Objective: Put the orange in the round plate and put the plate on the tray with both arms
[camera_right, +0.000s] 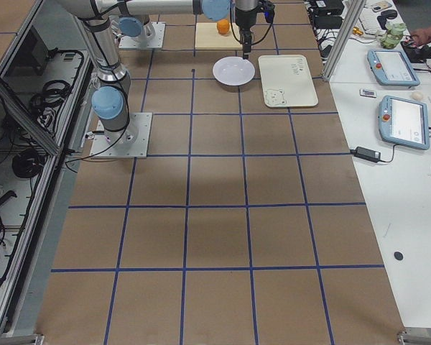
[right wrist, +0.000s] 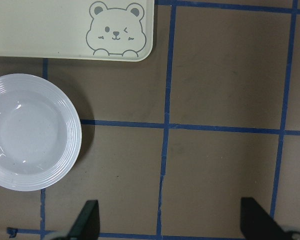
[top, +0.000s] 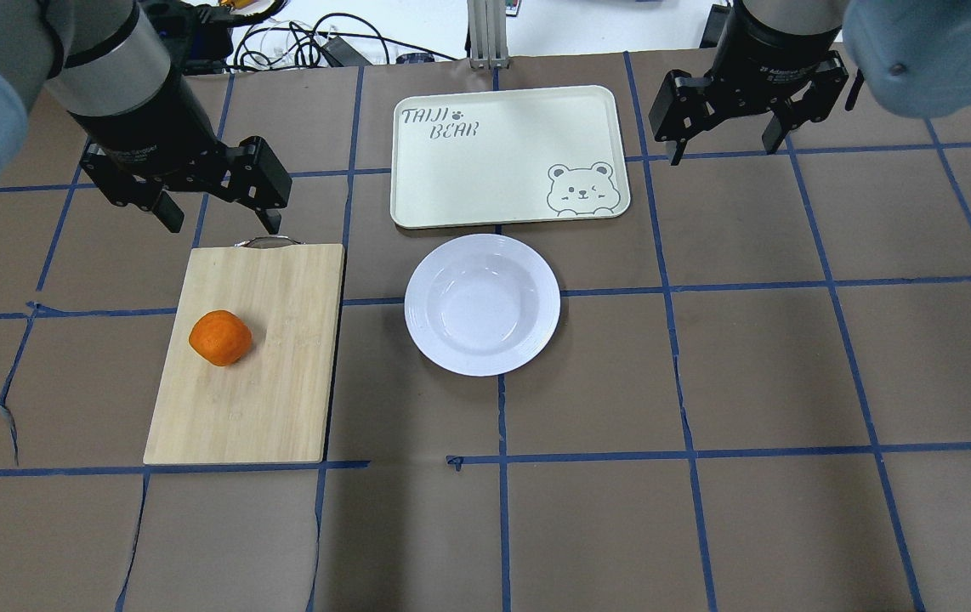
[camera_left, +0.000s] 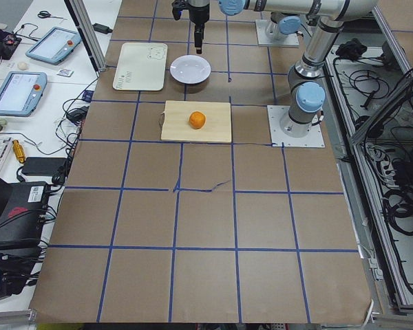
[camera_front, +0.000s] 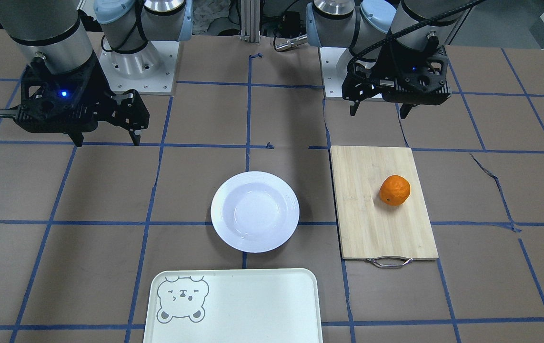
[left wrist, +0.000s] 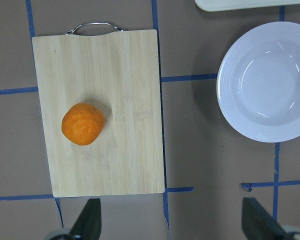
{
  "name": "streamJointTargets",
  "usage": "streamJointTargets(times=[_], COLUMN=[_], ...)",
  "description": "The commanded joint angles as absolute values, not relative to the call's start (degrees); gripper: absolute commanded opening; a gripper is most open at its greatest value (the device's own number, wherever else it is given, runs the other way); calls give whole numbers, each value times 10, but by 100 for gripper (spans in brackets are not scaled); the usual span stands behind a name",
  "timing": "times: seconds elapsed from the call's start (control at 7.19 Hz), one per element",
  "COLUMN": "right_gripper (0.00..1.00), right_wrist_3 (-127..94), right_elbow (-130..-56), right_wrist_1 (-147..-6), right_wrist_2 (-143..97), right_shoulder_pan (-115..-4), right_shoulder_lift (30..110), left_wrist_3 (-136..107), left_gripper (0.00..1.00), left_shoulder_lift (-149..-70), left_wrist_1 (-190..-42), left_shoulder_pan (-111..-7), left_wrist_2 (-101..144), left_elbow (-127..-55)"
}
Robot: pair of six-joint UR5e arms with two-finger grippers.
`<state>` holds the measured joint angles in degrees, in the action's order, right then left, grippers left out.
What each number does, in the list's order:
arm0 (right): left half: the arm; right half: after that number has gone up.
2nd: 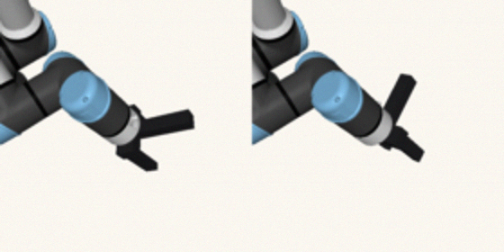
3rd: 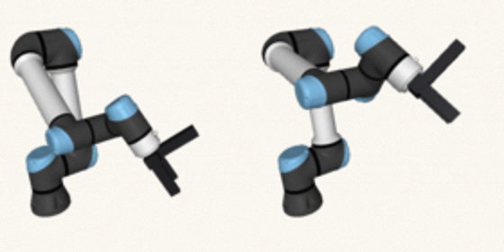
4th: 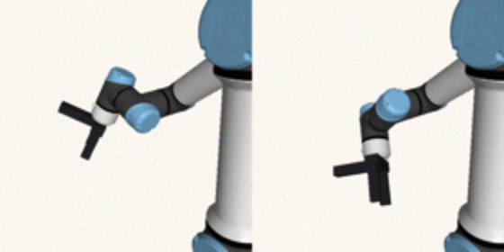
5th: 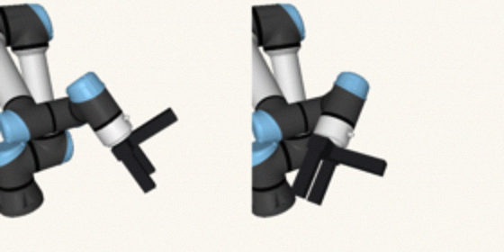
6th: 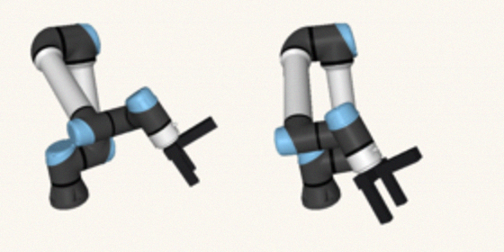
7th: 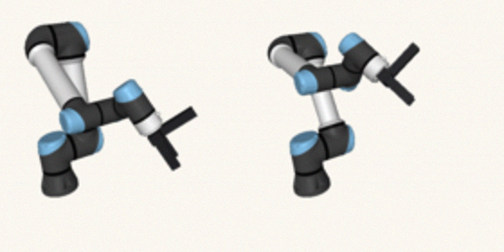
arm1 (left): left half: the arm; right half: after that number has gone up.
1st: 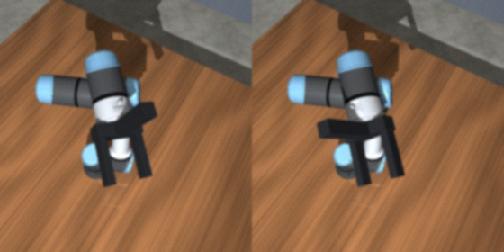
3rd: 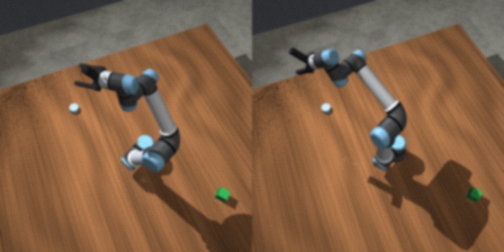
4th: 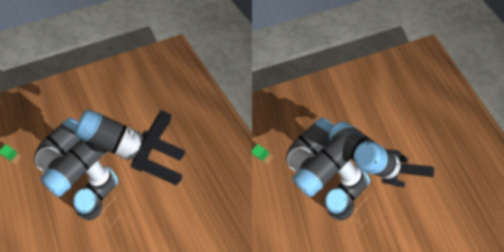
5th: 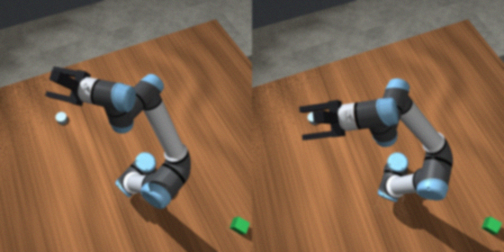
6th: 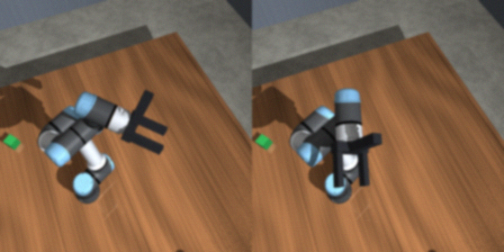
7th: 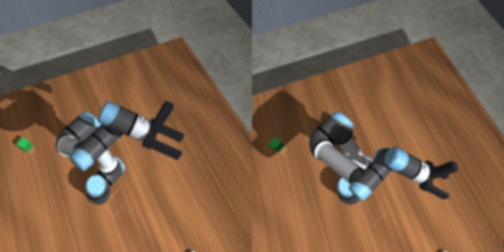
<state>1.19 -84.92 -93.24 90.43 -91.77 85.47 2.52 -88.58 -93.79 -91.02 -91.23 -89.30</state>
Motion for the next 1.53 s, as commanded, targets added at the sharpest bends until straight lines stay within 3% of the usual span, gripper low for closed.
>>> streamJointTargets(times=[0.0,0.97,1.39], right_gripper=[100,100,100], right_wrist_3=[11,9,10], right_elbow=[-848,-846,-846], right_wrist_1=[-932,-931,-931], right_wrist_2=[902,904,904], right_shoulder_pan=[-916,-916,-915], right_shoulder_lift=[856,865,865], left_wrist_3=[25,67,152], left_gripper=[100,100,100], left_shoulder_lift=[-888,-901,-937], left_wrist_1=[-937,-927,-835], left_shoulder_pan=[-911,-904,-881], left_wrist_2=[-913,-913,-990], left_elbow=[-894,-912,-1002])
